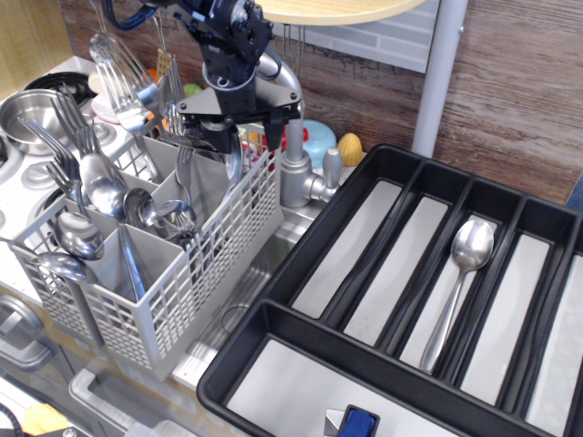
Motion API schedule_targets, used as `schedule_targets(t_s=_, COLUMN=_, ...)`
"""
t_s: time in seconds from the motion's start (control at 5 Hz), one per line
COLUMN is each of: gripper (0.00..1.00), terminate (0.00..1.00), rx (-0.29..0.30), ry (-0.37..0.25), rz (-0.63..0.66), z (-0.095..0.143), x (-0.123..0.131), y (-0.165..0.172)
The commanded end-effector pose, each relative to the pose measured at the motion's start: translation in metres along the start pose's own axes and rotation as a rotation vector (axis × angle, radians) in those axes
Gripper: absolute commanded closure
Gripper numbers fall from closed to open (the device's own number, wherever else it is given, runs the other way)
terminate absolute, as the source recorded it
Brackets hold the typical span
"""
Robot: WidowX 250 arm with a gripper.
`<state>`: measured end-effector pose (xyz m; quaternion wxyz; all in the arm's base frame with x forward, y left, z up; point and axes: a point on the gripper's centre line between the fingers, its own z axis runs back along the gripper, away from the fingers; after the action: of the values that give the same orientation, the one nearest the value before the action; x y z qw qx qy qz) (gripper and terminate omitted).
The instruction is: Put big spoon from basket to tray
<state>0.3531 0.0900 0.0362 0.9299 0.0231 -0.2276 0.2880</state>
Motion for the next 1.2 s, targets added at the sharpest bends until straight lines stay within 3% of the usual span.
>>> schedule_targets(t_s=0.0, gripper=1.00, terminate=0.00, rx=0.005, ry=0.005, rz=0.041, z=0.005, x=0.004, y=0.009)
schedule_targets(t_s=0.2, gripper=1.00, terminate=0.00, rx=-0.010, ry=0.006, rz=0.056, z=0.004, x=-0.004, y=0.013)
schedule_targets(t_s=0.4, gripper=1.00, terminate=0.00, rx=0.010, ry=0.010, rz=0.032, z=0.013, x=-0.003, y=0.011)
schedule_targets(t_s=0.6, gripper=1.00, terminate=0.00, rx=0.061, ry=-0.009, rz=-0.020, z=0.039, x=0.004, y=0.005)
schedule_targets(t_s=1.0, gripper=1.00, terminate=0.00, rx=0.125, ry=-0.140, rz=-0.146, z=0.092, x=0.016, y=-0.006)
